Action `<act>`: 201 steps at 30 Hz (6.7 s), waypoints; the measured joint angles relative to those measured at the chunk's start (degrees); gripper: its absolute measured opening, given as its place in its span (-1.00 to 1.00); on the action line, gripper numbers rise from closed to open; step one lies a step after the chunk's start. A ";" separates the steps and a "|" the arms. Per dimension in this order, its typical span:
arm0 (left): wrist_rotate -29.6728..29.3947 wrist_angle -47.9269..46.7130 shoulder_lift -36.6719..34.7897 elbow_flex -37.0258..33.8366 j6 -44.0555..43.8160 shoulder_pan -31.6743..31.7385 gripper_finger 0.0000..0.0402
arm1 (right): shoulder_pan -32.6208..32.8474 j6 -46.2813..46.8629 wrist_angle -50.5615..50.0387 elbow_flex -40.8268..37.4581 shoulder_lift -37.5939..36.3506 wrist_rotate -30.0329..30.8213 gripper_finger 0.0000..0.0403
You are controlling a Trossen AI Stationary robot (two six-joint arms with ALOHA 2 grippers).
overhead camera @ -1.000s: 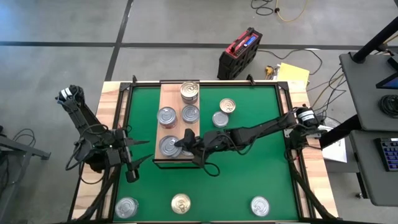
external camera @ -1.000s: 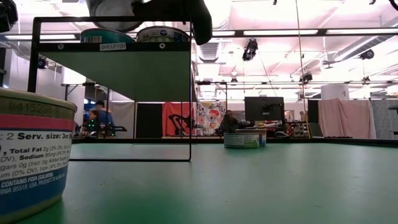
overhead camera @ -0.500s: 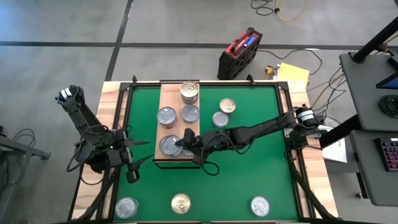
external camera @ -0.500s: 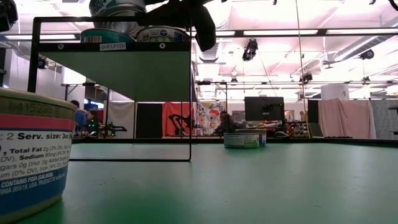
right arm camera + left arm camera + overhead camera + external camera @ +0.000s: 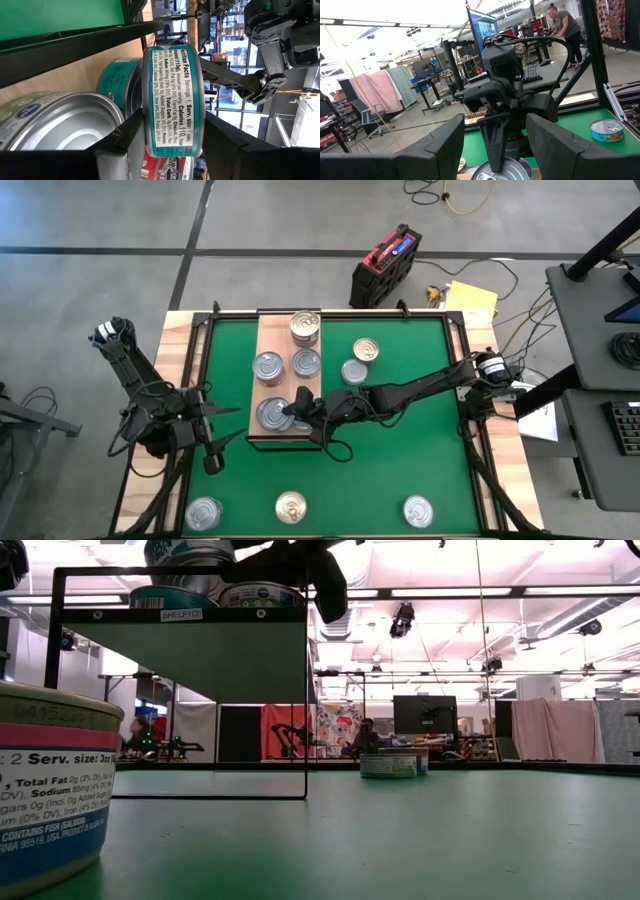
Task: Stack canned seafood by type on shelf
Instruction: Stack the green and blue tuna can on top of the green and blue tuna can on the shelf
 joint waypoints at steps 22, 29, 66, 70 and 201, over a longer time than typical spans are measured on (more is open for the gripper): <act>-0.02 -0.61 0.02 -0.02 -1.26 0.01 -0.02 | 0.02 0.26 0.04 0.00 0.00 -0.07 0.04; -0.02 -0.93 0.02 -0.02 -1.60 0.01 -0.02 | -0.12 0.26 0.62 0.00 0.00 -0.07 0.08; -16.91 -4.39 8.40 -0.30 -25.08 -2.35 -0.73 | -0.74 0.22 2.16 0.00 -0.02 -0.02 -0.25; -17.92 -4.98 9.82 -1.27 -29.71 -3.29 -0.97 | -0.73 0.22 2.19 0.00 -0.02 -0.01 -0.27; 15.21 -50.54 -6.81 -10.86 -63.26 10.49 -1.00 | -1.70 11.53 1.63 0.02 0.33 -1.96 0.25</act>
